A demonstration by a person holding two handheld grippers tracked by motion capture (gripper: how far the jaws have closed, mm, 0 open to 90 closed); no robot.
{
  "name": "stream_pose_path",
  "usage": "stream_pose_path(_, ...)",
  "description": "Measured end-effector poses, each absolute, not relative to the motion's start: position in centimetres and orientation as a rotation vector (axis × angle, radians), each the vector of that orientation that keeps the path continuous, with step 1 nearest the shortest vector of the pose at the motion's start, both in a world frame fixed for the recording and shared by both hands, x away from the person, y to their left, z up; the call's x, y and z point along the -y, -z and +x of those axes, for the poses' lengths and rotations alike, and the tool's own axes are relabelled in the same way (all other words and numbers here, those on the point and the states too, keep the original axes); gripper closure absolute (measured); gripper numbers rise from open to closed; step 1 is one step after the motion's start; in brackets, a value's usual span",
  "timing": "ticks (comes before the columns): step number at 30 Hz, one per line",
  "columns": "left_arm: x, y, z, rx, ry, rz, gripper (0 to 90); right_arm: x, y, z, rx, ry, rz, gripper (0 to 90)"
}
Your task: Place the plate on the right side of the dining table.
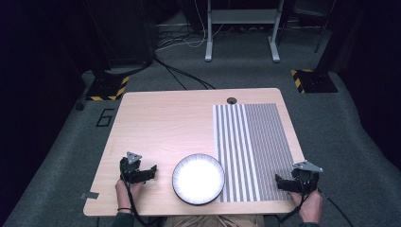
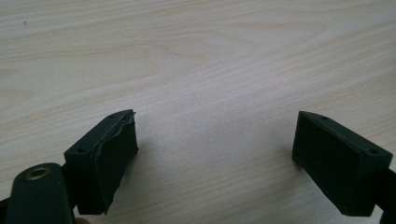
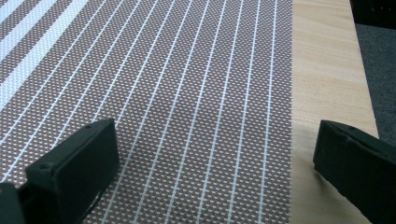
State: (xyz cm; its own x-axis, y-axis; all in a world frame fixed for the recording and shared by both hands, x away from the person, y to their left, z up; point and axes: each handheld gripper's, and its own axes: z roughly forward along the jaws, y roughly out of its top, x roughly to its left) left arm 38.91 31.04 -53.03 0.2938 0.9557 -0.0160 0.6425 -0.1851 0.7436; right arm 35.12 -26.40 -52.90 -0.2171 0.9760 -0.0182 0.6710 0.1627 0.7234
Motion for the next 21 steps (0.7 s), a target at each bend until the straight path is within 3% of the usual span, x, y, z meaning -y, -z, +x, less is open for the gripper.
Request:
stream_pose_path(16,-30.23,53.00,38.47,-1.503,-0.675,1.874,15.4,26.74,52.92,35.41,-1.978,-0.841,1.569,0.0)
stream_pose_path(21,-30.10,52.89,38.24,-1.493,-0.636,1.911,12.0,26.87,52.88,35.62,-2.004,-0.847,1.551,0.0)
